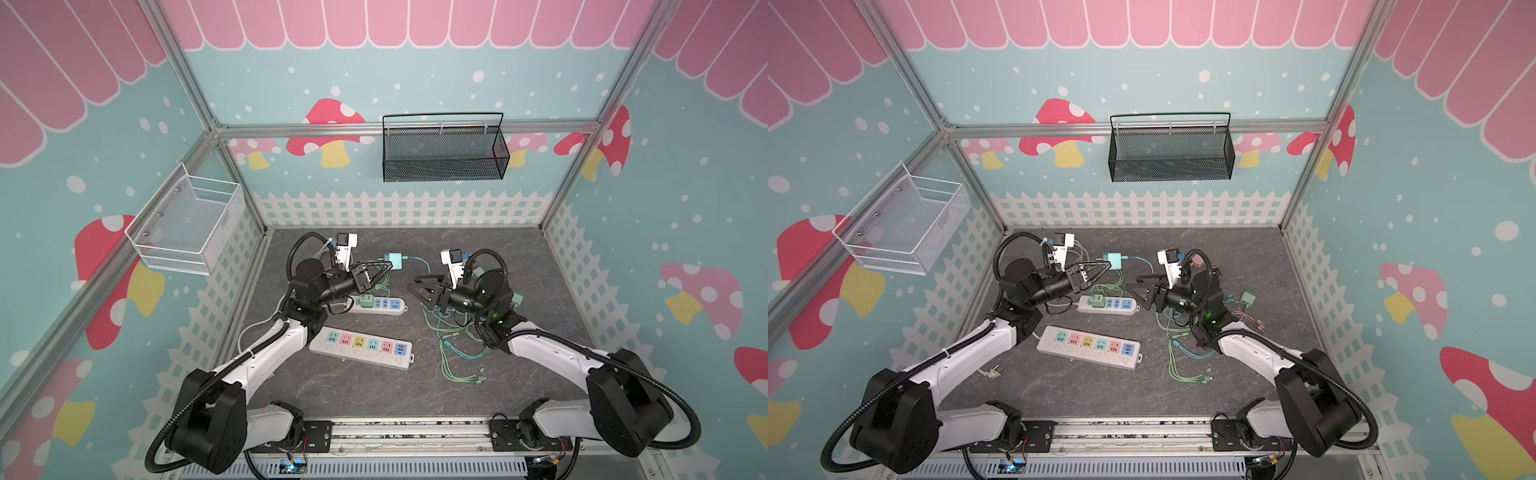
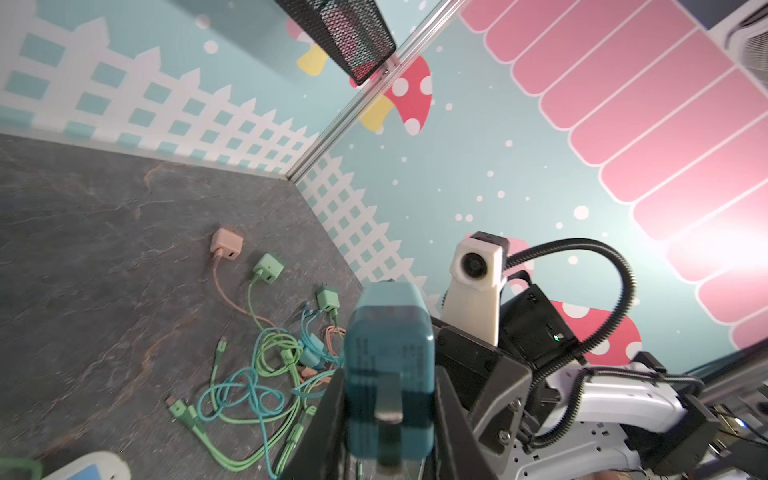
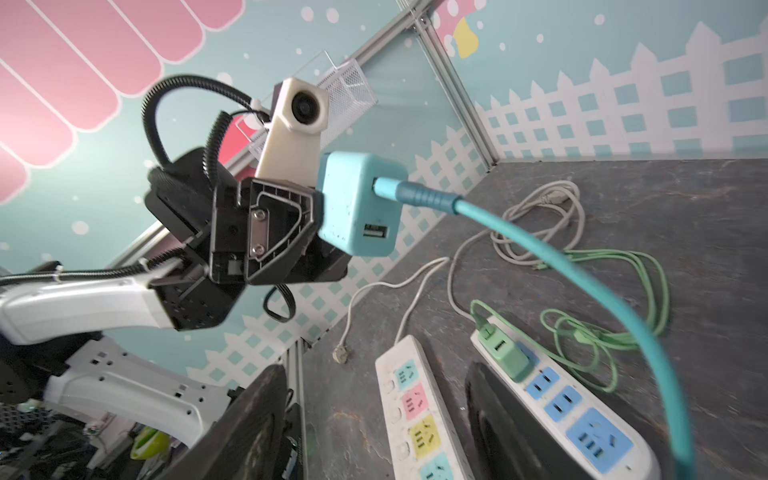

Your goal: Insert the plug

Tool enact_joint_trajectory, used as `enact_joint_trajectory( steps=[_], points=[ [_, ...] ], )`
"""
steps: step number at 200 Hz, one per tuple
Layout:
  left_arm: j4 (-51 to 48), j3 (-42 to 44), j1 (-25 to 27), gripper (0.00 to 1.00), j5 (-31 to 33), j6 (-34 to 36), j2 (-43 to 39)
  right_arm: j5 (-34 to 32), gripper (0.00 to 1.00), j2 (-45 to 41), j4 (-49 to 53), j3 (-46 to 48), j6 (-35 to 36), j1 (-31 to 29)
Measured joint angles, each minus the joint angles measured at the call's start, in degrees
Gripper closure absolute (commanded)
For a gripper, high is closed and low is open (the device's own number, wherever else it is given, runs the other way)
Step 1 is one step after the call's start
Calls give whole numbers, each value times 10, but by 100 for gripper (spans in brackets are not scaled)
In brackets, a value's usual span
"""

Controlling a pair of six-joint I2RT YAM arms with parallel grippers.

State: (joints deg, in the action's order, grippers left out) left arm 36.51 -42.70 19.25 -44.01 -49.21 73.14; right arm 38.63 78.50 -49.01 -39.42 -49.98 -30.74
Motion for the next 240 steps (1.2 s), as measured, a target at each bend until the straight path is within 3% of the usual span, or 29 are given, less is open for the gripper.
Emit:
enact_joint_trajectory(
  steps=[31,77,177,240],
  points=[
    [94,21,0,100,-12,-39,5,33,31,51,-122,-11,-77,0],
    [144,31,0,100,-13,-49,1,59,36,105,-220,-64,-146,-1],
    [161,68,0,100,-5,-54,-48,75,42,152,-257,-143,-183,-29],
    [156,72,0,100,1,-42,-65,87,59,153,-241,-151,-176,-43]
  ],
)
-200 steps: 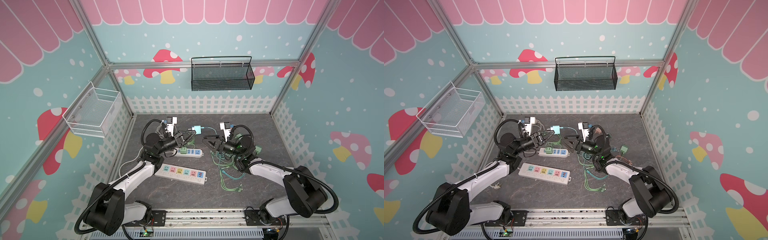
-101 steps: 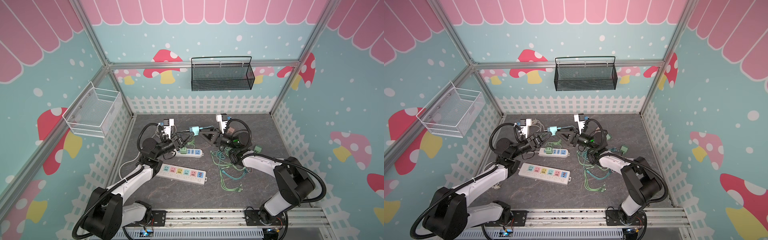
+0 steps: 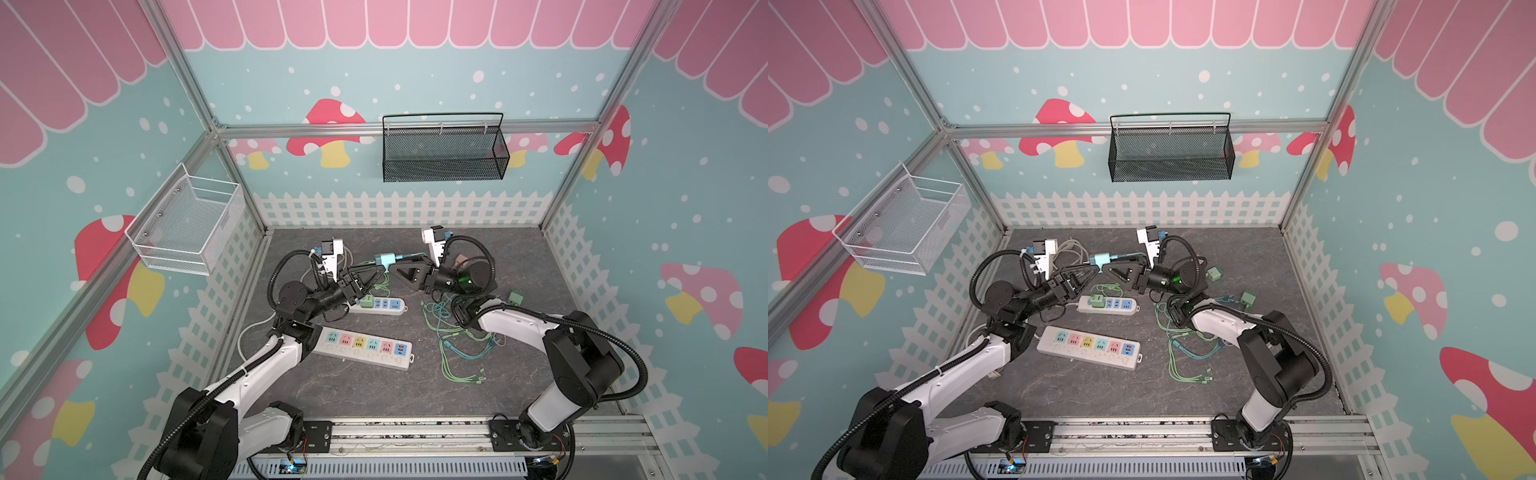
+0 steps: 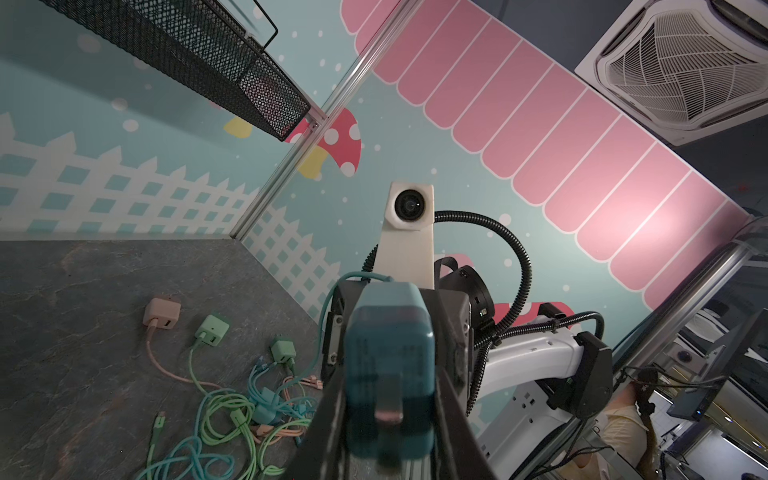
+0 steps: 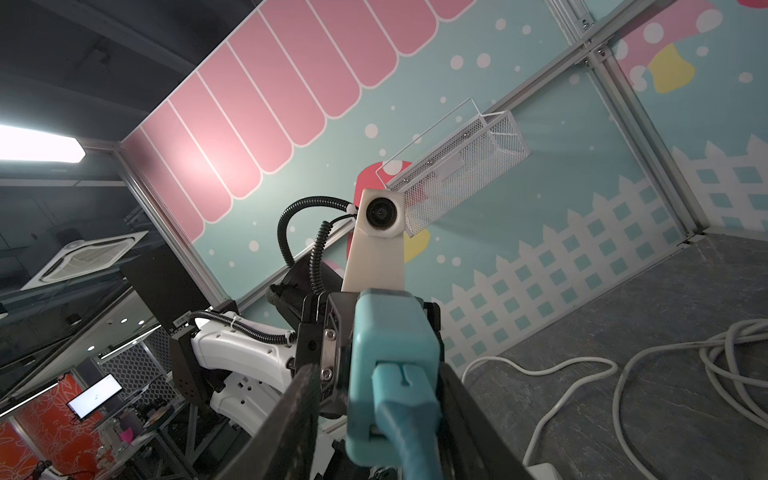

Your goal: Insert the plug

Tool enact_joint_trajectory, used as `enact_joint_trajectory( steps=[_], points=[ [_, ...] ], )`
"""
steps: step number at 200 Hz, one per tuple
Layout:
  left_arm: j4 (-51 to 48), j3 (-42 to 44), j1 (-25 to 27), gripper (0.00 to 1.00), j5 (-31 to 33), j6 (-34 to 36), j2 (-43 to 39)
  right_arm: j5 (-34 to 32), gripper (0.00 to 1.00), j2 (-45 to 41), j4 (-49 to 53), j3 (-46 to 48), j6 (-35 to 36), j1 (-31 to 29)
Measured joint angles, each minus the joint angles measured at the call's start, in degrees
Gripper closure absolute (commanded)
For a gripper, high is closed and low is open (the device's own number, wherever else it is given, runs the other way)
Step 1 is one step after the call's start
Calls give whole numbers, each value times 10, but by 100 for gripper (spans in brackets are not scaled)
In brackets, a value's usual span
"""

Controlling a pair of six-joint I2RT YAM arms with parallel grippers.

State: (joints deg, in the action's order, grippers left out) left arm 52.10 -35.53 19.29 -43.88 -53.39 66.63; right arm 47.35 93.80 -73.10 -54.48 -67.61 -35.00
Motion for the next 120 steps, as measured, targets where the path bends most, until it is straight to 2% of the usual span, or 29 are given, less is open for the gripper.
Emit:
enact_joint_trajectory(
  steps=[38,54,67,88,99,120],
  points=[
    [-2,0,0,100,1,5,-6,2,72,0,14,-4,0,0],
    [-7,2,0,88,2,12,-9,3,74,0,16,-5,0,-2],
    [-17,2,0,68,2,18,-13,3,77,0,26,-7,6,-2],
    [-60,2,-1,48,9,36,-28,4,79,-1,71,-20,40,-4],
    [-93,2,0,41,14,47,-43,2,80,-3,107,-32,61,-4],
    [-165,2,-3,38,34,78,-81,-2,80,-10,196,-64,122,-4]
  ],
)
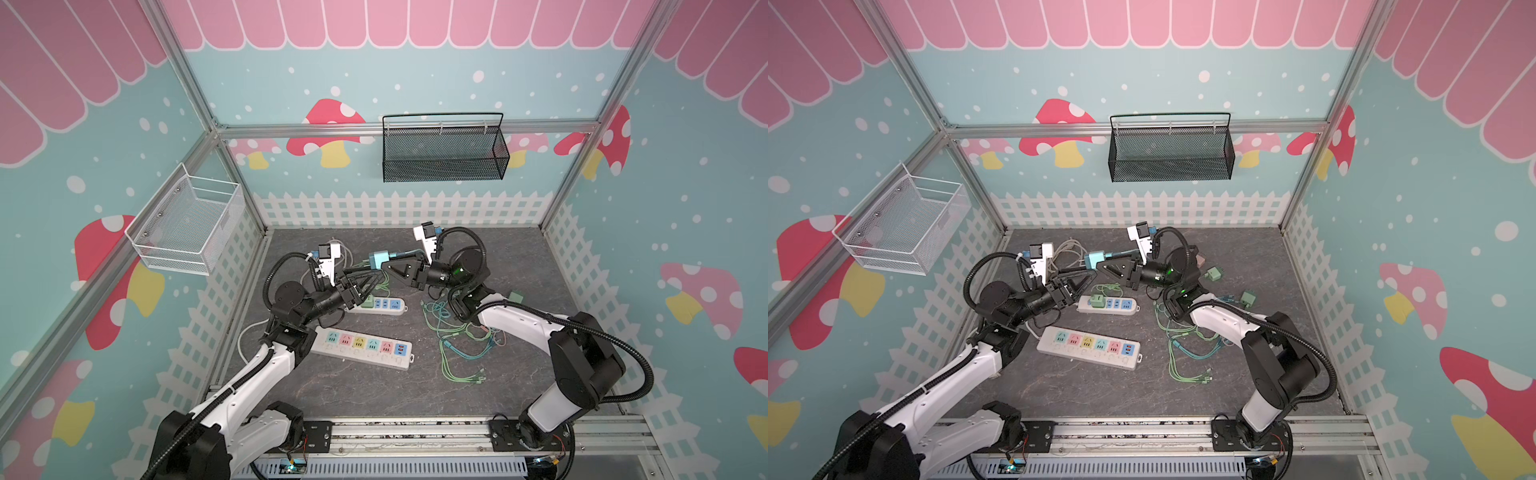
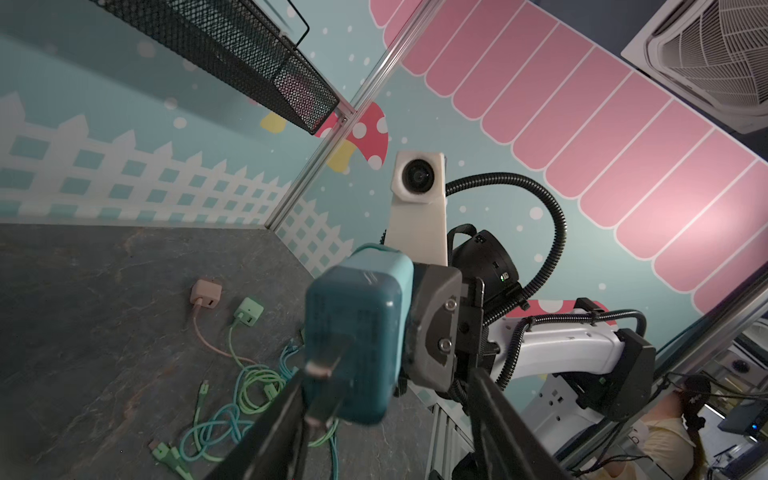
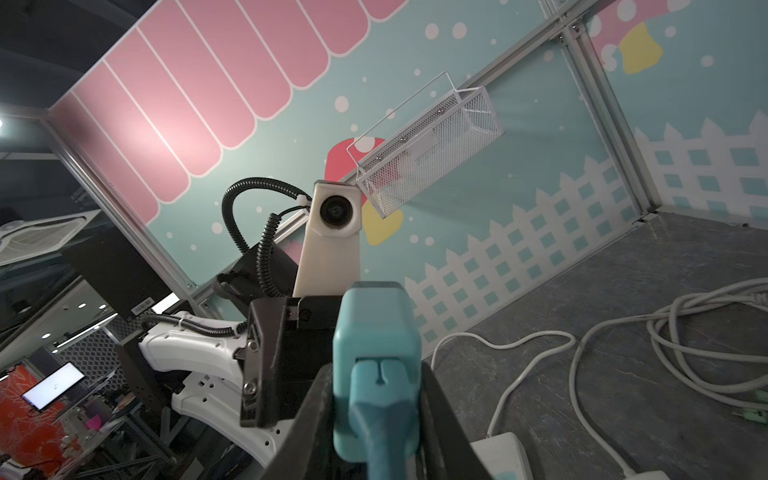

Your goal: Insert the plug

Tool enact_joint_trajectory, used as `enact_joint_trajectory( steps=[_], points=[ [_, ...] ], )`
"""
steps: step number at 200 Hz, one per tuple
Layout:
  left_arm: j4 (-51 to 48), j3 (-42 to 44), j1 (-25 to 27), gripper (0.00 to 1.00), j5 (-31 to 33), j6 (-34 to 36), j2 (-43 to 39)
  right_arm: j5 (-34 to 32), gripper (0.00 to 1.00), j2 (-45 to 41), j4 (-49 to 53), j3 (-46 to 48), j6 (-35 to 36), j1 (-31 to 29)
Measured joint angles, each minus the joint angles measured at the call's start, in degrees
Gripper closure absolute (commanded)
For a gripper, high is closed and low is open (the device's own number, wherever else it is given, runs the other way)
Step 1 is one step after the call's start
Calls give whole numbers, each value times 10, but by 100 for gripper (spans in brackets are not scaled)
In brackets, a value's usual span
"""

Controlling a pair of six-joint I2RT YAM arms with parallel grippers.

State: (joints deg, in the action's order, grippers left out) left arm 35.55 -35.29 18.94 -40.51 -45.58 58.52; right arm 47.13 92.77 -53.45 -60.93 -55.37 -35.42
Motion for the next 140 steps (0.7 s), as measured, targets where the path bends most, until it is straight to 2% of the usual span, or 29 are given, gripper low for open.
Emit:
enact_joint_trajectory(
  steps=[36,82,113,140],
  points=[
    [-174,-23,-2,37,56,80,-60,-37,82,-18,207,-95,124,1],
    [-385,-48,-5,37,183,144,-86,-92,82,-4,458,-293,269,1],
    [-470,-45,-11,37,254,152,-92,-115,83,47,584,-462,336,1],
    [-505,-33,-20,37,295,150,-103,-129,82,111,677,-607,377,1]
  ],
)
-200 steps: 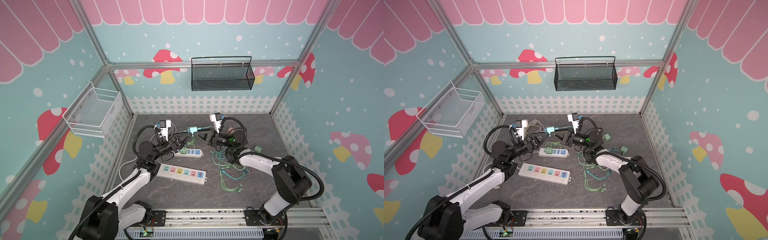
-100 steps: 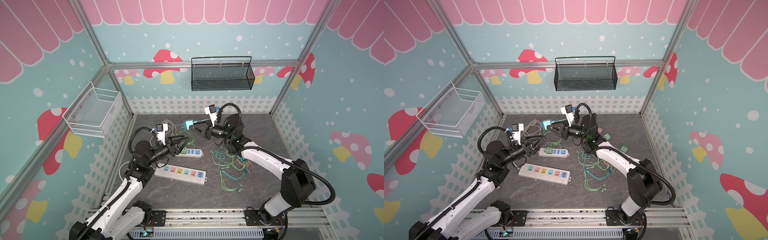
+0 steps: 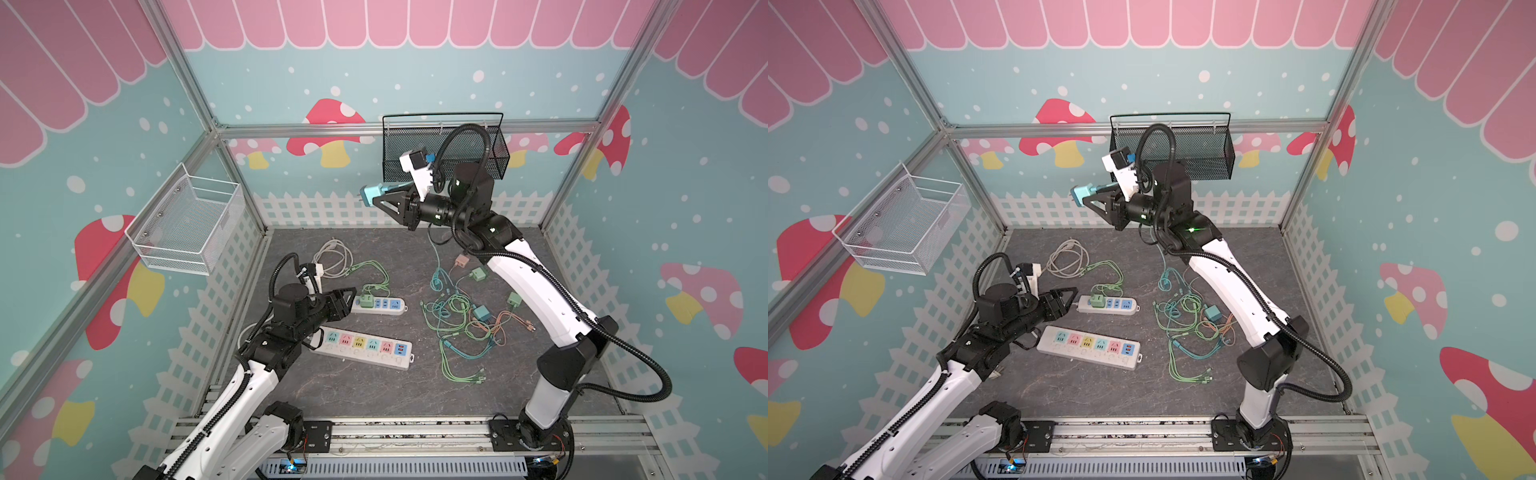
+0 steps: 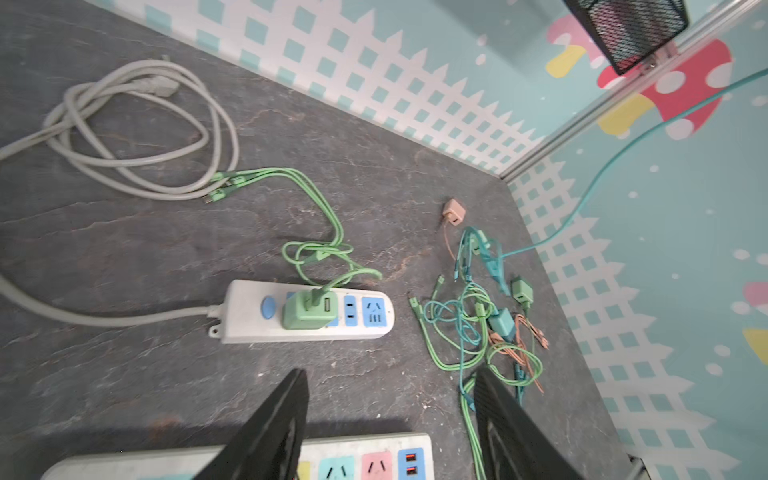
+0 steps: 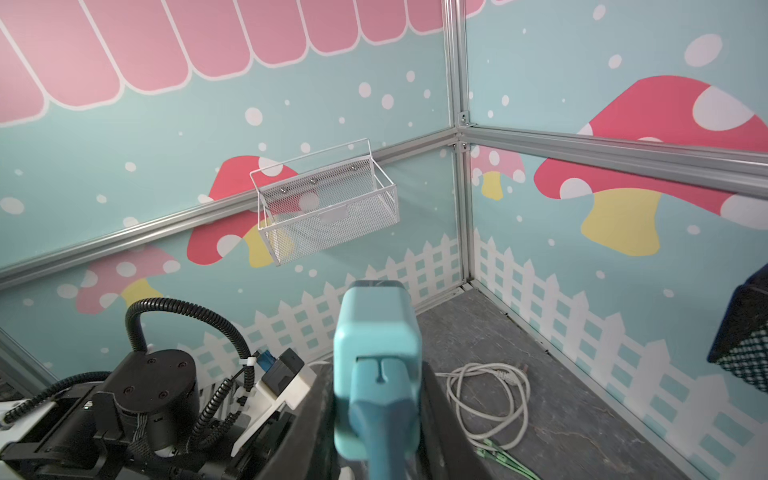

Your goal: Insert the plug

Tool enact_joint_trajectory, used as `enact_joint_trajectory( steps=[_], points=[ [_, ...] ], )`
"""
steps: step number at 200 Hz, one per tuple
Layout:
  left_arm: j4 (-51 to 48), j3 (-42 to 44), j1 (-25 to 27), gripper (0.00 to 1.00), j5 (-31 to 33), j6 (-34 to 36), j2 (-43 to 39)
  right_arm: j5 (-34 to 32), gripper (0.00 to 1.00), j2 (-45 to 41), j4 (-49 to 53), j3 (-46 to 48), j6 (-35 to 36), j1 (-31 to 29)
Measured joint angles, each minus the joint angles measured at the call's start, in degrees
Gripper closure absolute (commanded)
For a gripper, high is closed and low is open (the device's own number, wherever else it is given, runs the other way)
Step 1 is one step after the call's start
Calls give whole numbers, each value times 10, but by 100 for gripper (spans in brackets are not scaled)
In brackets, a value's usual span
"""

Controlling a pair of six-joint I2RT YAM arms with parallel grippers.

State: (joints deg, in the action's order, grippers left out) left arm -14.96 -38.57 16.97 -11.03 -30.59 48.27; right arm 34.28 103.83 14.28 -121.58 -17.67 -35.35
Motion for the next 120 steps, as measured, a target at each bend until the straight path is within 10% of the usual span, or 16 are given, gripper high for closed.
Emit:
enact_joint_trajectory(
  steps=[48,120],
  points=[
    [-39,21,-12,37,32,-7,6,0,84,90,73,-133,17,0],
    [-56,32,-20,38,59,-18,45,-70,93,132,103,-18,-1,0]
  ],
)
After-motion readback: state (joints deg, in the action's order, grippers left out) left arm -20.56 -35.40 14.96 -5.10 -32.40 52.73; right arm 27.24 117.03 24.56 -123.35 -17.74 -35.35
